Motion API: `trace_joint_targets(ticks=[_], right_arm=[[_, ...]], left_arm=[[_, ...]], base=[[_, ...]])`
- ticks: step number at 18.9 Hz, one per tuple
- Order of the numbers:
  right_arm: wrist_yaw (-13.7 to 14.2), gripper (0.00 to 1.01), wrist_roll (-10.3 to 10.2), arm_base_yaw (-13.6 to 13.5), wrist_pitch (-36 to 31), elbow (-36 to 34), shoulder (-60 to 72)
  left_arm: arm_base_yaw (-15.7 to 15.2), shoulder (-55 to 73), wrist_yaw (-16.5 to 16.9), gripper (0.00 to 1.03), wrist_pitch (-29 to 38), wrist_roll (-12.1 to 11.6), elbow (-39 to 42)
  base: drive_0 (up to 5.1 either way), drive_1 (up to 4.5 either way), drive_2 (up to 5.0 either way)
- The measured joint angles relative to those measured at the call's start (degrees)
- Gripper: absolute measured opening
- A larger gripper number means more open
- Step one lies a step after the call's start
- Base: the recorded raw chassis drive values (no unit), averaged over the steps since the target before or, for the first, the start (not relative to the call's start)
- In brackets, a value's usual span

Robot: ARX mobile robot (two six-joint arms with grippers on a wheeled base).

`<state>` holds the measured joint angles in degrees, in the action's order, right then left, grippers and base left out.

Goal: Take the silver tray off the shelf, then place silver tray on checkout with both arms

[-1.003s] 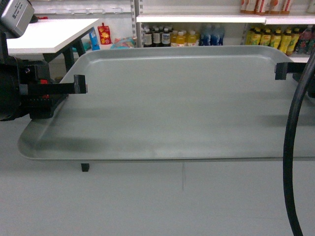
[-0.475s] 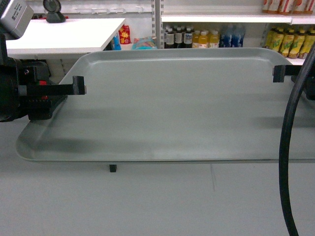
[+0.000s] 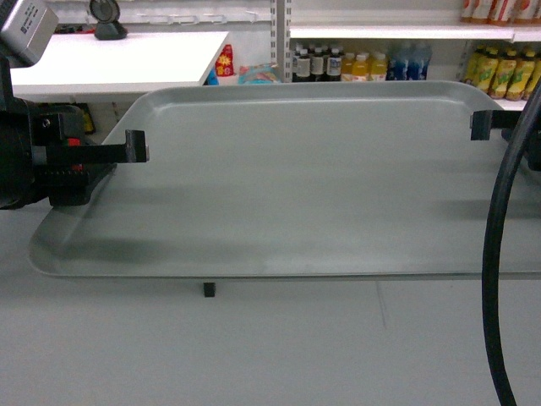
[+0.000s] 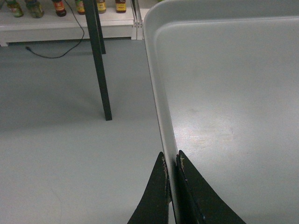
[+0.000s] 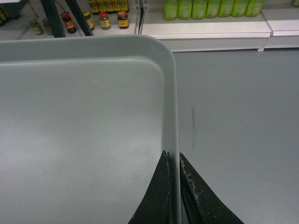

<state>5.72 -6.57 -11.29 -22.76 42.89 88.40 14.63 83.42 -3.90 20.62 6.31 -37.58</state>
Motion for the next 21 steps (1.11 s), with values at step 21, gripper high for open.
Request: trace_joint_targets(ticks=[21], right_arm=[[-0.09, 0.03, 0.0, -0.02, -0.52, 0.0, -0.04]], left_arm=[[0.0, 0.07, -0.02, 0.03, 0.44, -0.04, 0.0]], base=[[-5.0, 2.46, 2.5]])
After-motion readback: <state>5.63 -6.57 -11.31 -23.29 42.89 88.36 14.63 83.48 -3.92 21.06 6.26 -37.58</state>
